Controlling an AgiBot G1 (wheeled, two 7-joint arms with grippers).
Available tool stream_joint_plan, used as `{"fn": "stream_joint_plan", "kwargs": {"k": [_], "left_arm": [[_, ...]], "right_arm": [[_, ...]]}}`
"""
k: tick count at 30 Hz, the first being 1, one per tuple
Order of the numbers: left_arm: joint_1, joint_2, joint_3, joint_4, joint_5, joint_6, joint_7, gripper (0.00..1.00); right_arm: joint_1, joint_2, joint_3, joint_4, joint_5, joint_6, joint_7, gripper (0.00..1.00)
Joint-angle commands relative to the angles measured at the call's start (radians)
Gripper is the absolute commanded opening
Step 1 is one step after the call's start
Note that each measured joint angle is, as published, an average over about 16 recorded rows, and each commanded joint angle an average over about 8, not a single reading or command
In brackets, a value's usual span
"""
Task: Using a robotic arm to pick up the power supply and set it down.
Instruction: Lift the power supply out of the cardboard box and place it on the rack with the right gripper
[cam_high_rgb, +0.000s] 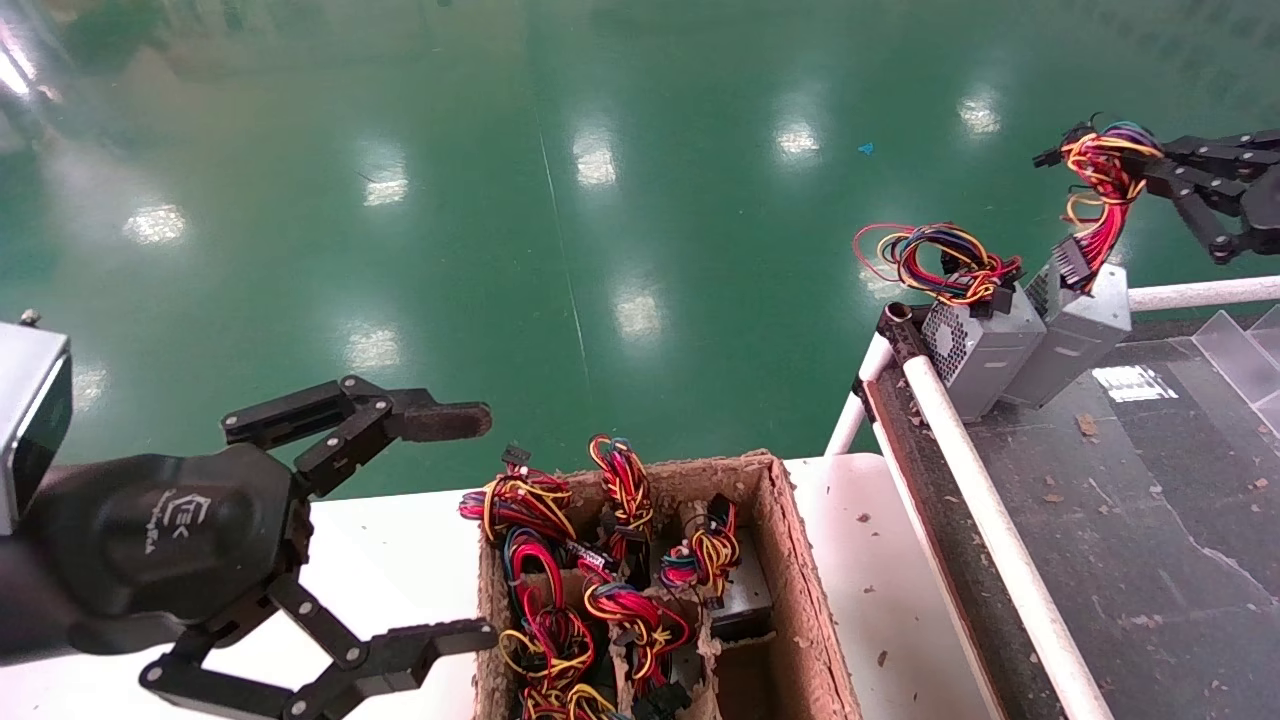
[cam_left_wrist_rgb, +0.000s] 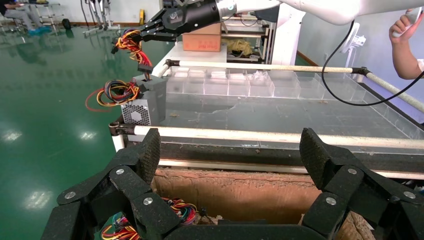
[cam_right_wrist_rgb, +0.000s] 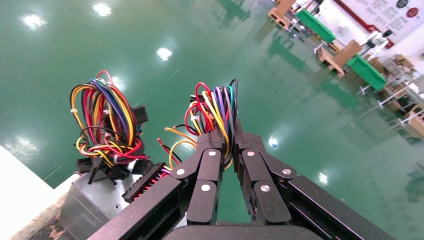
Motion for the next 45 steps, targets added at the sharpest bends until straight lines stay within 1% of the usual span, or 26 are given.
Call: {"fn": "stream_joint_plan", "kwargs": {"k": [1, 7, 8, 9, 15, 16, 17, 25, 38, 42, 45], "left_arm": [[0.000, 0.000, 0.000, 0.000, 0.000, 0.000, 0.000, 1.00], [0.000, 0.000, 0.000, 0.000, 0.000, 0.000, 0.000, 1.00], [0.000, 0.000, 0.000, 0.000, 0.000, 0.000, 0.000, 1.00], [0.000, 0.000, 0.000, 0.000, 0.000, 0.000, 0.000, 1.00], [0.000, 0.000, 0.000, 0.000, 0.000, 0.000, 0.000, 1.00], [0.000, 0.000, 0.000, 0.000, 0.000, 0.000, 0.000, 1.00], [0.000, 0.000, 0.000, 0.000, 0.000, 0.000, 0.000, 1.00], [0.000, 0.000, 0.001, 0.000, 0.000, 0.000, 0.000, 1.00], [0.000, 0.000, 0.001, 0.000, -0.001, 0.000, 0.000, 1.00], [0.000, 0.000, 0.001, 0.000, -0.001, -0.001, 0.000, 1.00], [0.000, 0.000, 0.001, 0.000, -0.001, -0.001, 0.001, 1.00]], "right_arm": [[0.025, -0.015, -0.008, -0.035, -0.008, -0.014, -0.014, 0.00], [0.077, -0.056, -0.030, -0.116, -0.034, -0.033, -0.040, 0.00], [0.085, -0.063, -0.034, -0.129, -0.039, -0.034, -0.044, 0.01], [0.093, -0.069, -0.037, -0.143, -0.043, -0.035, -0.047, 0.07], [0.136, -0.094, -0.049, -0.219, -0.060, -0.044, -0.071, 0.82], [0.142, -0.097, -0.050, -0.230, -0.061, -0.048, -0.074, 0.93], [0.148, -0.099, -0.052, -0.240, -0.063, -0.054, -0.077, 1.00], [0.196, -0.109, -0.071, -0.305, -0.084, -0.106, -0.089, 1.00], [0.246, -0.096, -0.041, -0.413, -0.036, -0.174, -0.102, 1.00], [0.238, -0.091, -0.028, -0.410, -0.009, -0.185, -0.107, 1.00], [0.216, -0.085, -0.026, -0.373, 0.010, -0.193, -0.092, 1.00]]}}
